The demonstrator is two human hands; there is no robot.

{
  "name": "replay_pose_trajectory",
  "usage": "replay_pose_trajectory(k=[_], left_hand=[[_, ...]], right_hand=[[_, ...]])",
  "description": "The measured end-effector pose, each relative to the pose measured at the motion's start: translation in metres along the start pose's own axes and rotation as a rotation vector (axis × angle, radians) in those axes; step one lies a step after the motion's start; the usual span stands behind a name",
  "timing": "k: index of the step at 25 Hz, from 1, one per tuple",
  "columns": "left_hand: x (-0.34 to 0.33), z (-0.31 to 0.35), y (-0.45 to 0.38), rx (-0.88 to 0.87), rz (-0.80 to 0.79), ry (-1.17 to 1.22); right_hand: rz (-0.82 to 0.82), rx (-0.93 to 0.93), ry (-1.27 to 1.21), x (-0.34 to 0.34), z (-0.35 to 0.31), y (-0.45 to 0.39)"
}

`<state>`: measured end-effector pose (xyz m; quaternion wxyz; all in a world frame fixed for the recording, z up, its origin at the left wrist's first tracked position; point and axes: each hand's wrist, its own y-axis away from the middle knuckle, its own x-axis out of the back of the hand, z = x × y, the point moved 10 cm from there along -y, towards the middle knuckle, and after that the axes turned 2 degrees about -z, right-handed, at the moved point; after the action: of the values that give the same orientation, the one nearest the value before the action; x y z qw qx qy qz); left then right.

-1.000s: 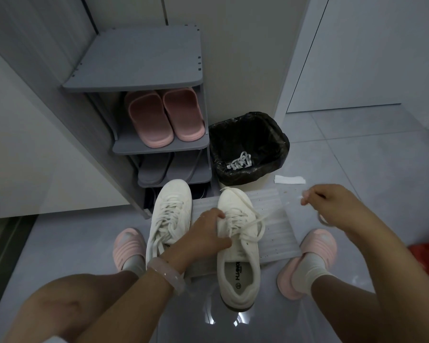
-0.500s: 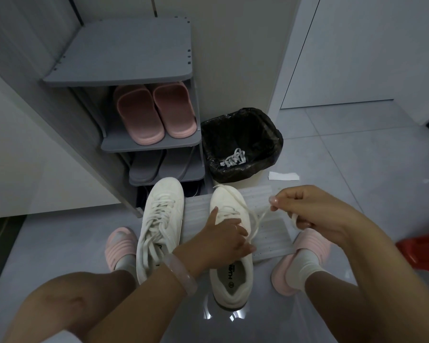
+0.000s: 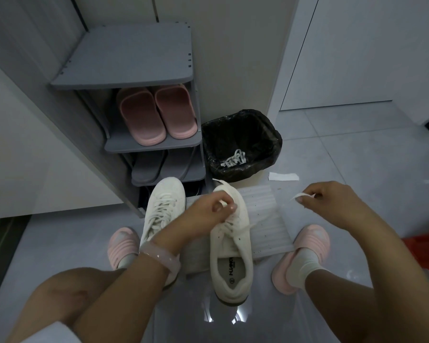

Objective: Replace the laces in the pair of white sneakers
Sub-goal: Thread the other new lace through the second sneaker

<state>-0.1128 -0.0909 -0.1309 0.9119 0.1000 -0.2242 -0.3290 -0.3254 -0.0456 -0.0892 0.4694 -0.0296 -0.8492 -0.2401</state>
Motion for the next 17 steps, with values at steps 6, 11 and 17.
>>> replay_pose_trajectory(k=[6,11,17], left_hand=[[0.130,-0.035,0.040,0.229,0.631,0.230],[0.115,-0.012,0.063,0.191,0.519,-0.145],[-0.024,-0.009,0.046,0.054,-0.122,-0.465]], right_hand=[[-0.226,0.101,-0.447,-0.003,-0.017,0.033],[-0.007,0.136,-0.780,0.012,-0.030,0.042],[-0.052,0.134,-0.517,-0.053,-0.035,0.034]])
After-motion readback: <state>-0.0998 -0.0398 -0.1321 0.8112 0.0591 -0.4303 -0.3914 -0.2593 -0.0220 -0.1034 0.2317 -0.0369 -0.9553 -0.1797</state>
